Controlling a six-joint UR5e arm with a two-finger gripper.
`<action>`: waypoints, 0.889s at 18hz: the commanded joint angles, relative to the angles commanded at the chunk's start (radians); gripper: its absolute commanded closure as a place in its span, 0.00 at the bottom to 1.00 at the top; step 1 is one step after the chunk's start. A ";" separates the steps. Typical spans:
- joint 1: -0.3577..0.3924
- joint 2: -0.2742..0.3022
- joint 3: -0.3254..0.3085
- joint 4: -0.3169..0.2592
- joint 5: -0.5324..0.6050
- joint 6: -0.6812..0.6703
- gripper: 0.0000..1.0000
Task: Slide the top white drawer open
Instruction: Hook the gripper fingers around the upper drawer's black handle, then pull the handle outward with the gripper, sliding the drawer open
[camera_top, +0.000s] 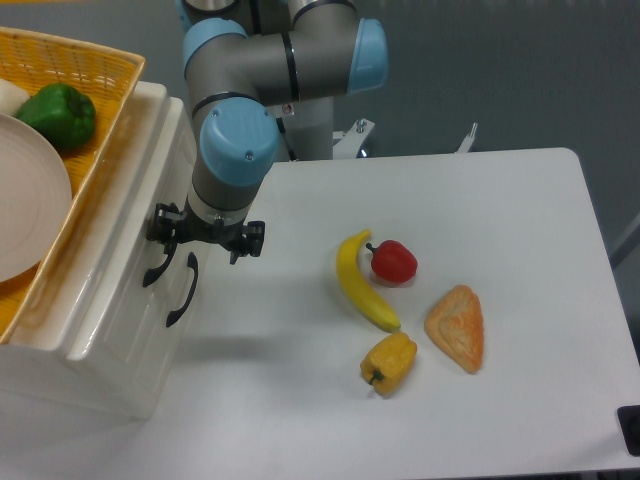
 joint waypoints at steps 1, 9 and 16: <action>0.005 0.000 0.003 0.000 0.000 0.000 0.00; 0.054 0.002 0.009 0.000 0.066 0.008 0.00; 0.121 0.006 0.011 -0.011 0.080 0.066 0.00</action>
